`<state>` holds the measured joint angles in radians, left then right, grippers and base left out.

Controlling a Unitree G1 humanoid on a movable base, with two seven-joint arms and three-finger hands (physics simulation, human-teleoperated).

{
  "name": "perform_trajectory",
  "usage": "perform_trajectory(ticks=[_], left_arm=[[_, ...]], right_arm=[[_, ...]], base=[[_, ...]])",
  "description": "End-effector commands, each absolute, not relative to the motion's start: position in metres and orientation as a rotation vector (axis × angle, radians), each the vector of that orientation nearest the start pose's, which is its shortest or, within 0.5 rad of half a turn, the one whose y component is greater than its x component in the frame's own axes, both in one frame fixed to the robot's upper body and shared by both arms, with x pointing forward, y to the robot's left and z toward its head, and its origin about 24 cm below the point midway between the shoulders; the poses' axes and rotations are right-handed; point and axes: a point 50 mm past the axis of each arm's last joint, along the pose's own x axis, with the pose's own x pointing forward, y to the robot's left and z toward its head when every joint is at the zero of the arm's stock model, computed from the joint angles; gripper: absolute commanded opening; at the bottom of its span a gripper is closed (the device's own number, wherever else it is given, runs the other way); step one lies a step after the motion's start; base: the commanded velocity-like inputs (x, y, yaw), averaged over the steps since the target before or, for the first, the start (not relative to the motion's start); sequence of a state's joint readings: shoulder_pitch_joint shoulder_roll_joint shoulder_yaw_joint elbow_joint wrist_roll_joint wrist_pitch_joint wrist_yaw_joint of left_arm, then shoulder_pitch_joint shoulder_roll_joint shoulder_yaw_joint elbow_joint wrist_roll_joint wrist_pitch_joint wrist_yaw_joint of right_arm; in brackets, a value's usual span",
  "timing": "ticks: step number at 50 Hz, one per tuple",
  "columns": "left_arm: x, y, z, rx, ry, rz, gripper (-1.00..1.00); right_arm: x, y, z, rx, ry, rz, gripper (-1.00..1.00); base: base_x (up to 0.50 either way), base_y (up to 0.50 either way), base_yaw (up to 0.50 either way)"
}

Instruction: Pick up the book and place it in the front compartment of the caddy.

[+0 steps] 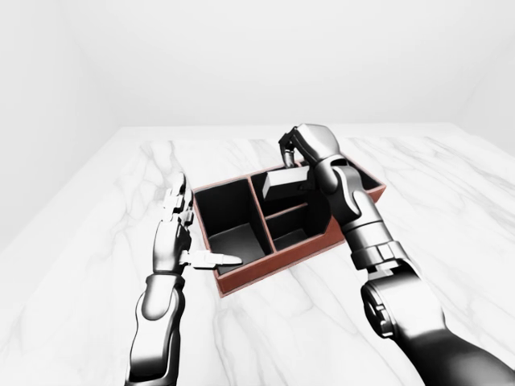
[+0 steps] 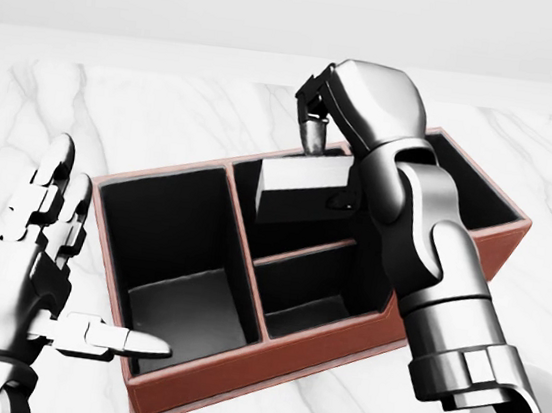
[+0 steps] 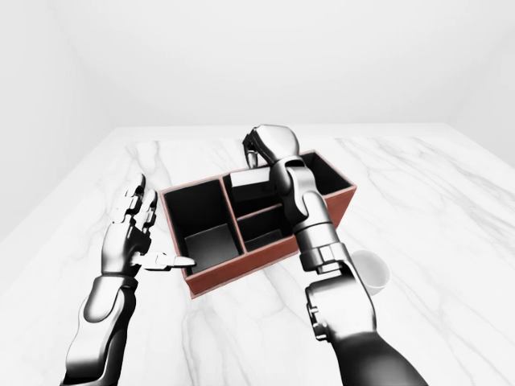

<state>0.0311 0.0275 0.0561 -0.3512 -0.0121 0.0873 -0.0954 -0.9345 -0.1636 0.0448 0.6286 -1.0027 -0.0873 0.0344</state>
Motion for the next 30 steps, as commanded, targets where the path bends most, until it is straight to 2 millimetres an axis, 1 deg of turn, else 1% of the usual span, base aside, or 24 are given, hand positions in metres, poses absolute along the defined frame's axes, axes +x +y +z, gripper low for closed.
perform_trajectory(ticks=[1,22,30], left_arm=[[0.2406,0.1627,0.1084,0.037,-0.236,-0.038,1.0],[0.2412,0.1627,0.1071,0.037,-0.23,-0.036,1.0],[0.2414,0.1628,0.1071,0.038,-0.23,-0.036,1.0]], right_arm=[[0.3982,-0.1,0.2072,-1.207,-0.433,0.045,-1.0],[0.4016,-0.0933,0.2071,-1.22,-0.433,0.05,-1.0],[0.4045,-0.0946,0.2055,-1.228,-0.422,0.04,-1.0]], base=[[0.0,0.0,0.0],[0.0,0.0,0.0],[0.0,0.0,0.0]])
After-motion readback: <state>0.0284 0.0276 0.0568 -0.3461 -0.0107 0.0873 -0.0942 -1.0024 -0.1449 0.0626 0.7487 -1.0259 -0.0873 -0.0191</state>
